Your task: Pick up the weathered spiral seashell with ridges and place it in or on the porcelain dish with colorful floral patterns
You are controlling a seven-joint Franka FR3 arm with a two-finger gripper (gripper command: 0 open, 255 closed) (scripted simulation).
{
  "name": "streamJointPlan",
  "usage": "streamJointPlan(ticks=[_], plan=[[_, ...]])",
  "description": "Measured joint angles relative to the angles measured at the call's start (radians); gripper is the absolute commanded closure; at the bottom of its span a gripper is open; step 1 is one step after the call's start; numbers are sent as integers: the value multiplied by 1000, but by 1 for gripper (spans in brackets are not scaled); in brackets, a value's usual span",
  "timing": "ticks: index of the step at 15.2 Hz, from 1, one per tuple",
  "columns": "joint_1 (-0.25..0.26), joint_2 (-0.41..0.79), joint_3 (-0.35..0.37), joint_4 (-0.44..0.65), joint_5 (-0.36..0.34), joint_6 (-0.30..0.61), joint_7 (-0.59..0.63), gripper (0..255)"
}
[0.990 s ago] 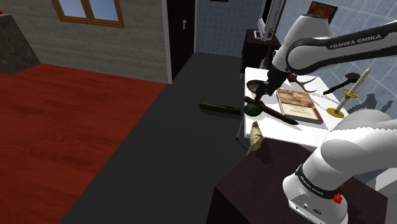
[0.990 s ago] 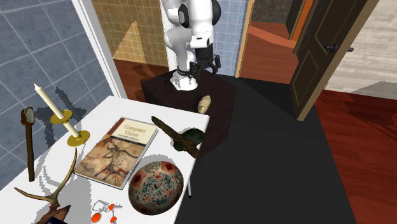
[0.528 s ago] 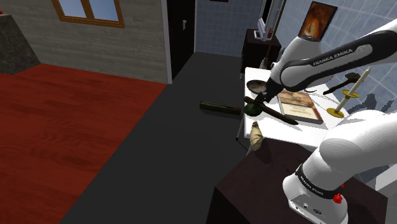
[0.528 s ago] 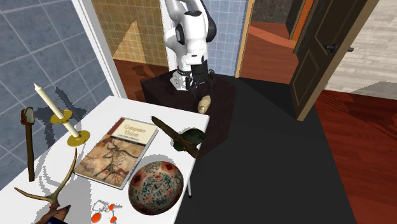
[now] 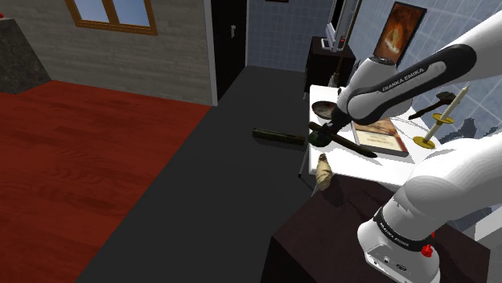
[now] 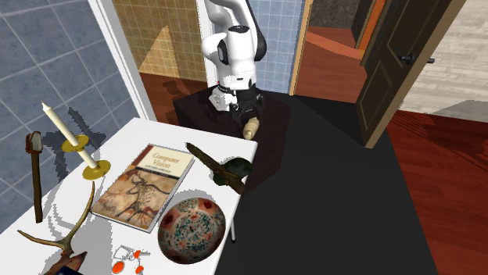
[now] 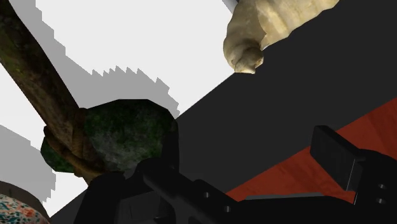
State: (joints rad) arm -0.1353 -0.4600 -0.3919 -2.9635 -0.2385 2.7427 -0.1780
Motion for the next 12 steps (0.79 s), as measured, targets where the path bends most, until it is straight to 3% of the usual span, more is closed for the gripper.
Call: streamJointPlan(ticks=[4, 5, 12], plan=[[1, 5, -1, 0, 0, 5, -1, 0], [1, 5, -2, 0, 0, 6, -1, 255], [1, 5, -2, -1, 0, 6, -1, 255]])
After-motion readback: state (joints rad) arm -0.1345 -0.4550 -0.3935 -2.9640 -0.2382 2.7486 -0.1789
